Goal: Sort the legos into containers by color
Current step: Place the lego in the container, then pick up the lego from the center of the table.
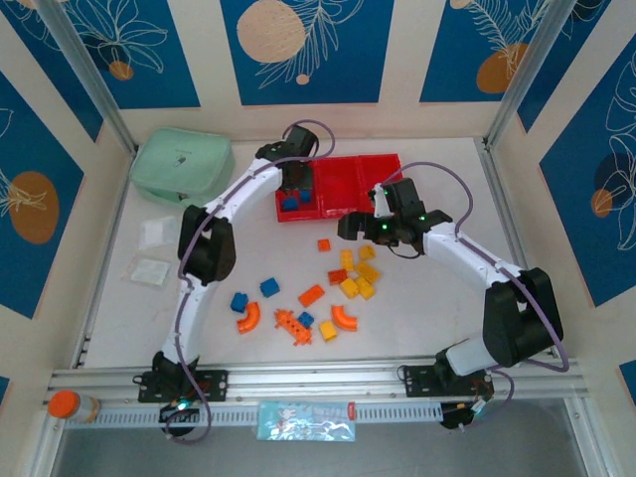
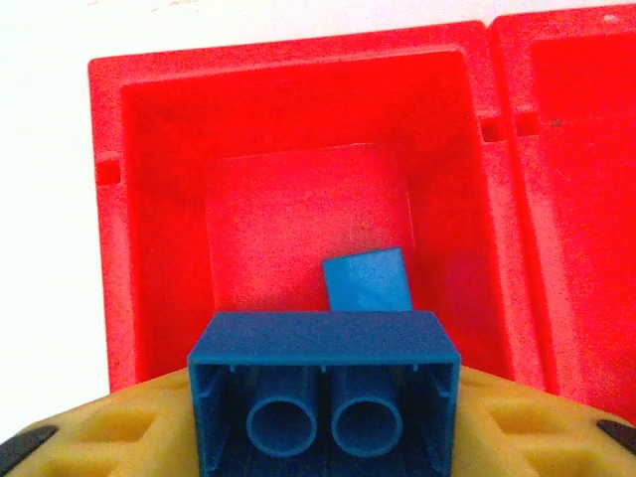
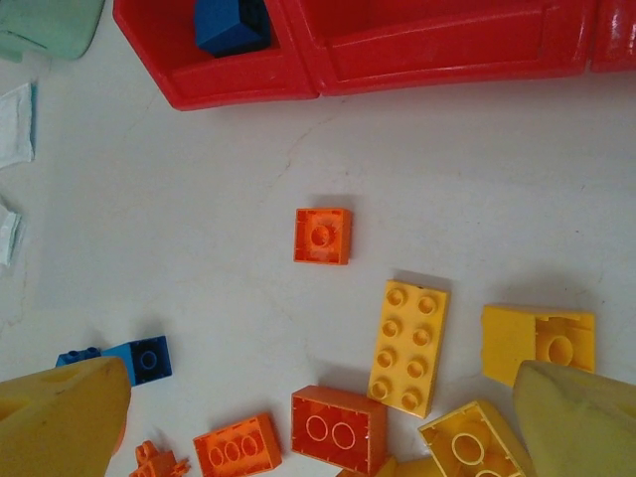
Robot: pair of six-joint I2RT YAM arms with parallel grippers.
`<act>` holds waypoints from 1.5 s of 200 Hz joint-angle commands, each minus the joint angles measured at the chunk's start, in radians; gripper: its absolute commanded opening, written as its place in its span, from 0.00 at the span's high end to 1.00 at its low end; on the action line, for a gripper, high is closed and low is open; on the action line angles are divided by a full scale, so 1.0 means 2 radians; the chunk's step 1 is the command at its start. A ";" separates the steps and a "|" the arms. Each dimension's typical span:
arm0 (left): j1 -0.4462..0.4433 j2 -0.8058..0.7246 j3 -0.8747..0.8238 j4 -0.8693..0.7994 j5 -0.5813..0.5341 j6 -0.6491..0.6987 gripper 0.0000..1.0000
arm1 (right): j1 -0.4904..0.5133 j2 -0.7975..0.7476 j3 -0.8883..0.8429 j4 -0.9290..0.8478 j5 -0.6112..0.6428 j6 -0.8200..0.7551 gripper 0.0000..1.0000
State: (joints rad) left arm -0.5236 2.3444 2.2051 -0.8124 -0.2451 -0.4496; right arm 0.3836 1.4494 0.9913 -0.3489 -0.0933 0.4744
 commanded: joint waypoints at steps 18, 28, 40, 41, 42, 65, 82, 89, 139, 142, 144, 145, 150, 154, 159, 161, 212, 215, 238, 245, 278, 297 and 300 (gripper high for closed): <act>0.003 0.003 0.029 -0.019 -0.001 0.012 0.43 | -0.004 -0.006 0.018 -0.004 -0.002 -0.013 0.01; 0.003 -0.001 0.030 -0.021 0.002 0.012 0.40 | -0.003 -0.007 0.021 -0.006 -0.002 -0.015 0.01; 0.003 -0.008 0.034 -0.028 0.010 0.013 0.40 | -0.004 -0.008 0.023 -0.009 -0.003 -0.016 0.01; 0.003 -0.009 0.034 -0.029 0.011 0.013 0.40 | -0.004 -0.008 0.024 -0.010 -0.003 -0.016 0.01; 0.003 -0.009 0.034 -0.030 0.011 0.013 0.40 | -0.003 -0.008 0.024 -0.010 -0.003 -0.016 0.01; 0.003 -0.028 0.041 -0.052 0.019 0.009 0.40 | -0.004 -0.010 0.027 -0.011 -0.007 -0.017 0.01; 0.002 -0.056 0.023 -0.060 0.040 0.005 0.39 | -0.002 -0.013 0.029 -0.016 -0.012 -0.015 0.01; 0.001 -0.070 0.009 -0.058 0.049 0.004 0.40 | 0.000 -0.014 0.028 -0.018 -0.014 -0.014 0.01; -0.012 -0.217 -0.208 -0.013 0.073 -0.023 0.36 | 0.026 -0.021 0.018 -0.044 -0.022 -0.009 0.01; -0.013 -0.226 -0.222 -0.011 0.073 -0.027 0.36 | 0.028 -0.021 0.017 -0.046 -0.022 -0.008 0.01; -0.013 -0.232 -0.231 -0.009 0.074 -0.029 0.36 | 0.029 -0.021 0.016 -0.047 -0.023 -0.008 0.01; -0.013 -0.235 -0.236 -0.008 0.074 -0.030 0.36 | 0.030 -0.021 0.016 -0.048 -0.024 -0.008 0.01; -0.015 -0.249 -0.258 -0.004 0.074 -0.034 0.35 | 0.032 -0.022 0.013 -0.050 -0.026 -0.007 0.01; -0.016 -0.260 -0.275 -0.001 0.073 -0.037 0.35 | 0.036 -0.023 0.012 -0.052 -0.028 -0.006 0.01; -0.018 -0.275 -0.295 0.000 0.069 -0.043 0.34 | 0.039 -0.024 0.009 -0.054 -0.028 -0.006 0.01; -0.019 -0.280 -0.303 0.001 0.068 -0.045 0.33 | 0.040 -0.023 0.008 -0.055 -0.029 -0.006 0.01; -0.051 -0.373 -0.469 0.005 0.052 -0.132 0.28 | 0.082 -0.028 -0.038 -0.029 -0.031 0.014 0.01; -0.054 -0.376 -0.478 0.009 0.057 -0.136 0.27 | 0.084 -0.028 -0.041 -0.024 -0.031 0.017 0.01; -0.067 -0.384 -0.516 0.011 0.054 -0.172 0.25 | 0.094 -0.019 -0.059 0.010 -0.046 0.030 0.01; -0.069 -0.384 -0.524 0.009 0.053 -0.184 0.24 | 0.099 -0.016 -0.062 0.015 -0.043 0.031 0.01; -0.083 -0.385 -0.562 0.033 0.058 -0.220 0.23 | 0.111 -0.007 -0.065 0.018 -0.030 0.025 0.01; -0.089 -0.379 -0.579 0.035 0.053 -0.236 0.21 | 0.111 -0.008 -0.064 0.015 -0.022 0.021 0.01; -0.089 -0.378 -0.582 0.037 0.054 -0.240 0.20 | 0.111 -0.009 -0.065 0.014 -0.021 0.021 0.01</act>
State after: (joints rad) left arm -0.6830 1.5963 1.0813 -0.7574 -0.1314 -0.8452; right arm 0.6006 1.4254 0.8680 -0.3286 -0.1413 0.5205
